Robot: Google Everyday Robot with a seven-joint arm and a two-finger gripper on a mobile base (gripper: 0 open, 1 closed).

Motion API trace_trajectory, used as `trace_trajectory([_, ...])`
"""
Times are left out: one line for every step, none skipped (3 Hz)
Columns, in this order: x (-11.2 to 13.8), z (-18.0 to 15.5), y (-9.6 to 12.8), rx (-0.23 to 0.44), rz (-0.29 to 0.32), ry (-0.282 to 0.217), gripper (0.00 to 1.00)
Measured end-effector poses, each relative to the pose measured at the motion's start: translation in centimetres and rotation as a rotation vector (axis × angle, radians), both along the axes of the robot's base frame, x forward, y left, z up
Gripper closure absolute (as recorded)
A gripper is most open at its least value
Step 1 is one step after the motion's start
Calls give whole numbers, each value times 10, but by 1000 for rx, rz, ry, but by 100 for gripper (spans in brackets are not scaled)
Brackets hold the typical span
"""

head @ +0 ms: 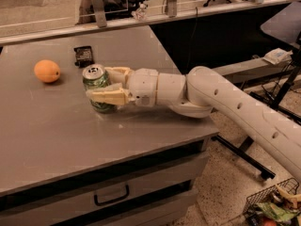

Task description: Place green can upright

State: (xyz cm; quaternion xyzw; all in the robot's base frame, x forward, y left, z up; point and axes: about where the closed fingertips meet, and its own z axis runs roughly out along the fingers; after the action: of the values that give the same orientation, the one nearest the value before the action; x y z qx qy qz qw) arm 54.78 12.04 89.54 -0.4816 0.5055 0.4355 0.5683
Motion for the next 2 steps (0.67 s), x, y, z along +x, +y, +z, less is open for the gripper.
trace_trajectory([-2, -5, -11, -15, -30, 31, 0])
trace_trajectory([-6, -7, -25, -63, -68, 52, 0])
